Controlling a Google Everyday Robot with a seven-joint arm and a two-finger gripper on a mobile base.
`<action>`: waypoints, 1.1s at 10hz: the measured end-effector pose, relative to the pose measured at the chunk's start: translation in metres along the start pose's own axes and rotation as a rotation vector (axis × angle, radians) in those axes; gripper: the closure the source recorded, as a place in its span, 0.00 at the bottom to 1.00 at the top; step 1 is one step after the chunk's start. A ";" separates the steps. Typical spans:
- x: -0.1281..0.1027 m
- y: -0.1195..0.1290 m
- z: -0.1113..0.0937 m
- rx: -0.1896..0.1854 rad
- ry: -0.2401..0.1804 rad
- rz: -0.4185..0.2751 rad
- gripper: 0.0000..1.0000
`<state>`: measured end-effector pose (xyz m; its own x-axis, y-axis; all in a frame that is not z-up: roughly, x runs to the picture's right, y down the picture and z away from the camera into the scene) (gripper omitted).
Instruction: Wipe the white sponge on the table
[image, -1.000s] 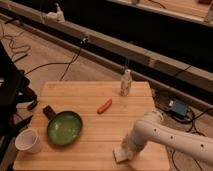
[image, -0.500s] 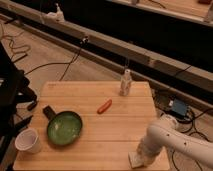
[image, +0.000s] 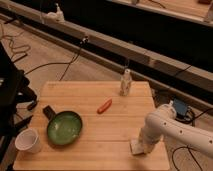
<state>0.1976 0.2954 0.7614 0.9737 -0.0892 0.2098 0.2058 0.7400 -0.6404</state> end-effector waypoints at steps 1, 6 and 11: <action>-0.021 -0.006 0.003 0.005 -0.024 -0.031 1.00; -0.072 0.037 0.016 -0.052 -0.084 -0.162 1.00; 0.016 0.058 0.007 -0.102 0.003 -0.004 1.00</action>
<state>0.2240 0.3410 0.7327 0.9731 -0.0940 0.2102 0.2183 0.6676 -0.7118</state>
